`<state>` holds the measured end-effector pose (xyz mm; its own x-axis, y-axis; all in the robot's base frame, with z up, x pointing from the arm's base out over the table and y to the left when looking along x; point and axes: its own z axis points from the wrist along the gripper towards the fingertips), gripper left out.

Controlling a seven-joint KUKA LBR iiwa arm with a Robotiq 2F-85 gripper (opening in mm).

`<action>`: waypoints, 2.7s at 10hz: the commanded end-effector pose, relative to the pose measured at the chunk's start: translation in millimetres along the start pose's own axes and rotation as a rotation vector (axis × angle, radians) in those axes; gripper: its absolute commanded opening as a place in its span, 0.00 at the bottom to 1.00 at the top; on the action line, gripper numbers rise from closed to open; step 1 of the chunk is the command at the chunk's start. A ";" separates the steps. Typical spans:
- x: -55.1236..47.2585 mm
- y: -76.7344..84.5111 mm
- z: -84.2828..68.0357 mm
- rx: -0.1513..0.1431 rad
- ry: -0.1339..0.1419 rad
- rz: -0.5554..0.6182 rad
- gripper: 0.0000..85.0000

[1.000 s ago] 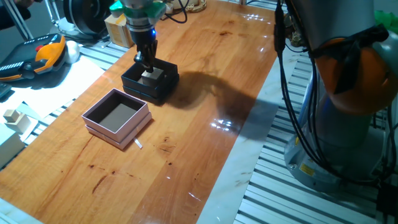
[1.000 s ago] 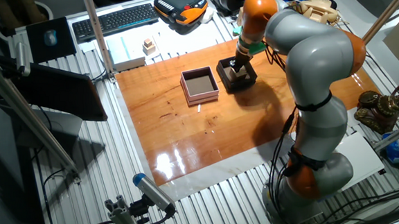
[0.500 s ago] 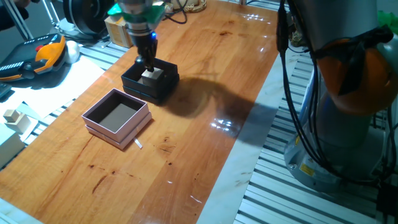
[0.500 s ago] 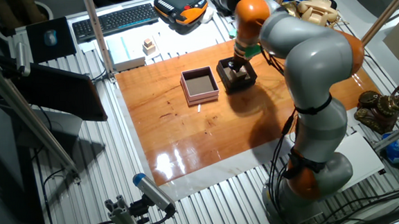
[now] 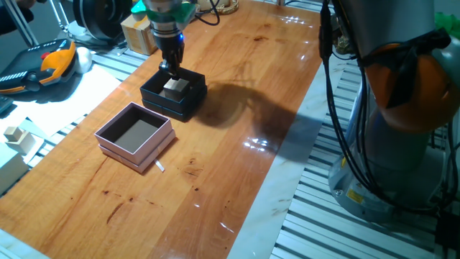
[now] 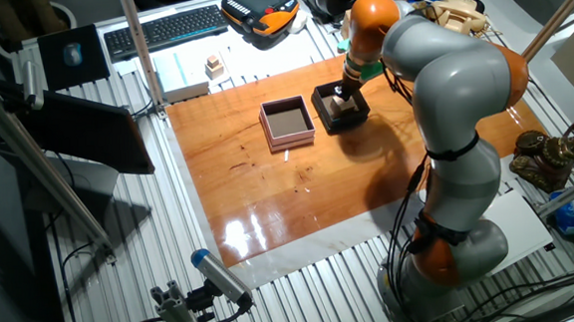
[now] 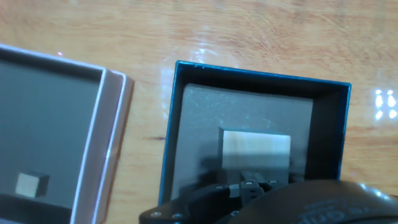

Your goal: Move an object from one box to another

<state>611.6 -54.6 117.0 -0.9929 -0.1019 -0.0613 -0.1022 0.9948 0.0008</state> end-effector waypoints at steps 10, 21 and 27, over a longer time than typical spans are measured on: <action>-10.1 -10.0 8.1 0.027 -0.044 -0.024 0.80; -7.8 -5.7 27.6 0.029 -0.064 0.000 0.80; -6.8 -6.1 36.6 0.028 -0.071 0.005 1.00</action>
<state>621.2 -59.8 80.7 -0.9865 -0.0975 -0.1316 -0.0950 0.9951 -0.0258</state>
